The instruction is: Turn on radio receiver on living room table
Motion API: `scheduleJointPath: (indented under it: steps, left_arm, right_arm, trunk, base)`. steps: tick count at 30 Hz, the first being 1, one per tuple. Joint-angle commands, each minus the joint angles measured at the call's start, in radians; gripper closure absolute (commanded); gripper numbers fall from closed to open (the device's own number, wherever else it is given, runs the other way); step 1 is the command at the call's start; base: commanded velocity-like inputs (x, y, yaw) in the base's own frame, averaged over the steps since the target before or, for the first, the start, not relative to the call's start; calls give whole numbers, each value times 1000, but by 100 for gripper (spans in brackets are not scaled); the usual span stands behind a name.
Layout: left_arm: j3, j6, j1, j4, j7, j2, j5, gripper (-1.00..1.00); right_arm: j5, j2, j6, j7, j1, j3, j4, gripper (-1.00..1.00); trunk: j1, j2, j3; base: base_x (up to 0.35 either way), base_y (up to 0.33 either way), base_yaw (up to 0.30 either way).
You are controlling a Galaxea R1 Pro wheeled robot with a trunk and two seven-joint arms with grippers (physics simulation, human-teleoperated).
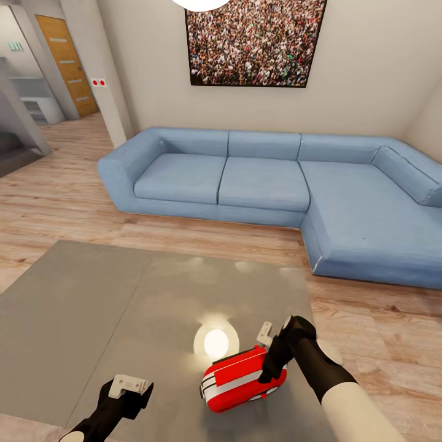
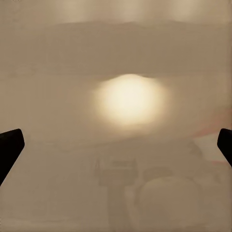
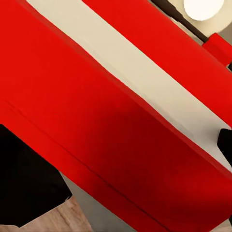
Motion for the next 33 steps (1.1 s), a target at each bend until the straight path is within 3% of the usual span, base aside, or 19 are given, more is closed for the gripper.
scheduleJointPath:
  steps: [1, 2, 3, 9, 14, 24, 27, 29, 33]
  left_arm:
    - [0, 0, 0, 0, 0, 0, 0, -100]
    - [0, 0, 0, 0, 0, 0, 0, -100]
    - [0, 0, 0, 0, 0, 0, 0, -100]
    - [0, 0, 0, 0, 0, 0, 0, -100]
    - [0, 0, 0, 0, 0, 0, 0, -100]
    - [0, 0, 0, 0, 0, 0, 0, -100]
    - [0, 0, 0, 0, 0, 0, 0, -100]
    - [0, 0, 0, 0, 0, 0, 0, -100]
    - [0, 0, 0, 0, 0, 0, 0, -100]
  right_arm:
    - [0, 0, 0, 0, 0, 0, 0, -100]
    - [0, 0, 0, 0, 0, 0, 1, -100]
    - [0, 0, 0, 0, 0, 0, 1, 100]
    - [-3, 2, 0, -3, -7, 0, 7, 100]
    - [-2, 21, 0, -9, -9, 0, 11, 100]
    - [-1, 23, 0, -2, -9, 1, -3, 100]
    - [-6, 22, 0, 5, -9, 0, -38, 100]
    - [-13, 22, 2, 30, -9, -3, -112, 100]
    - [-16, 20, 12, 133, -9, -9, -260, 100]
  trunk:
    - [0, 0, 0]
    - [0, 0, 0]
    - [0, 0, 0]
    - [0, 0, 0]
    - [0, 0, 0]
    - [0, 0, 0]
    - [0, 0, 0]
    - [0, 0, 0]
    - [0, 0, 0]
  base:
    - [0, 0, 0]
    - [0, 0, 0]
    - [0, 0, 0]
    - [0, 0, 0]
    - [0, 0, 0]
    - [0, 0, 0]
    - [0, 0, 0]
    - [0, 0, 0]
    - [0, 0, 0]
